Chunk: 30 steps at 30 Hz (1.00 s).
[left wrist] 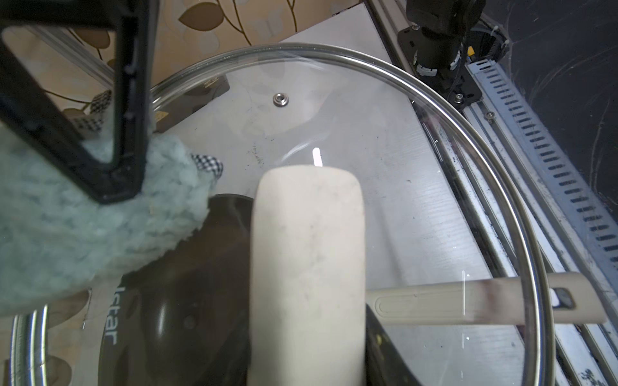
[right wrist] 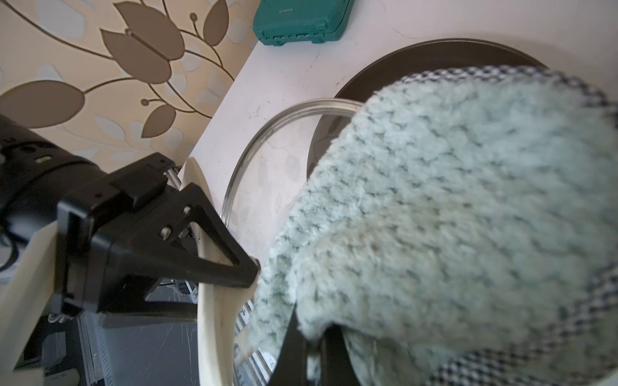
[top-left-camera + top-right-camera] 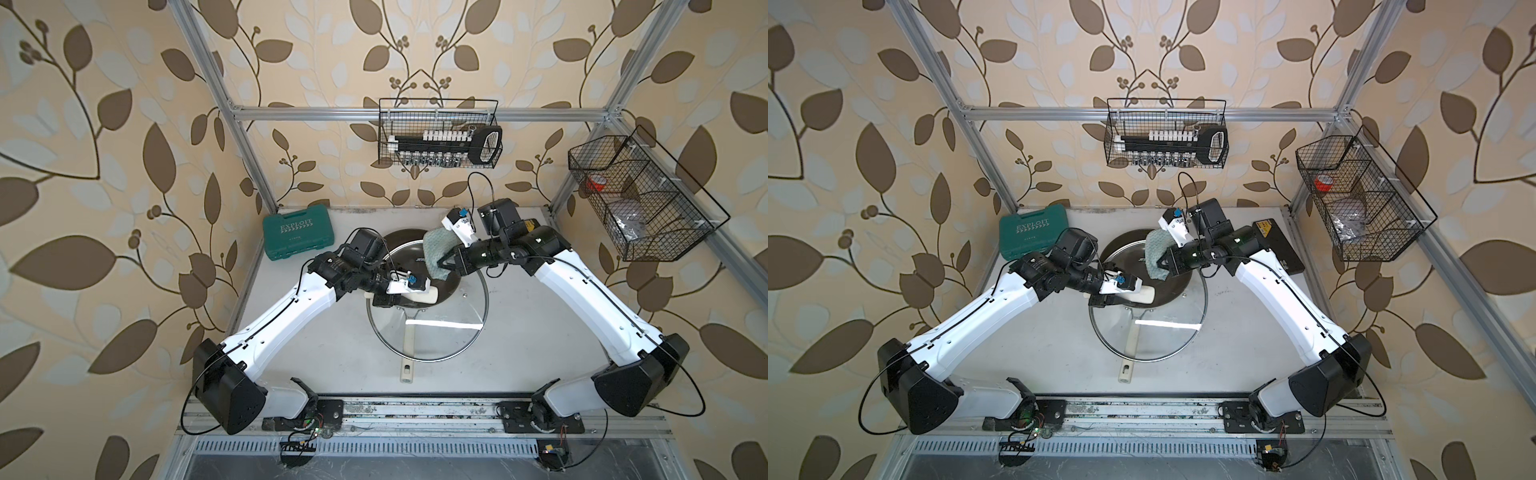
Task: Wipe the pot lid with a cloth
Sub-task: Wipe the pot lid.
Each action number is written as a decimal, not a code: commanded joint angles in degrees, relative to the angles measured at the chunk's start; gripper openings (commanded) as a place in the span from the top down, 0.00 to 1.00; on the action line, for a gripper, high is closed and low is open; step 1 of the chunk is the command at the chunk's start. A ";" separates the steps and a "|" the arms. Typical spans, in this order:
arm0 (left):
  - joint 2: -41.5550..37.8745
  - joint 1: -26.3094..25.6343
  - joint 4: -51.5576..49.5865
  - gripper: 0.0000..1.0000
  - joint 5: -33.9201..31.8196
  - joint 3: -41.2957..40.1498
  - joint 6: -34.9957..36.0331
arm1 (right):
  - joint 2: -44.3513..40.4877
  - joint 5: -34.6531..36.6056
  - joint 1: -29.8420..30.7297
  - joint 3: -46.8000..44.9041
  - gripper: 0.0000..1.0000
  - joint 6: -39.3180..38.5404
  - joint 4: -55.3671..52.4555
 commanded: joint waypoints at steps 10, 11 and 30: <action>-2.64 -3.70 8.74 1.00 1.12 2.90 4.73 | 9.42 1.90 7.18 4.07 1.00 0.86 3.23; -2.52 -3.77 8.94 1.00 1.12 3.06 4.68 | 10.54 1.93 7.48 5.02 1.00 0.90 3.26; -2.88 -2.09 12.88 1.00 0.82 1.44 0.03 | 14.00 6.19 8.60 10.90 1.00 -0.20 -1.55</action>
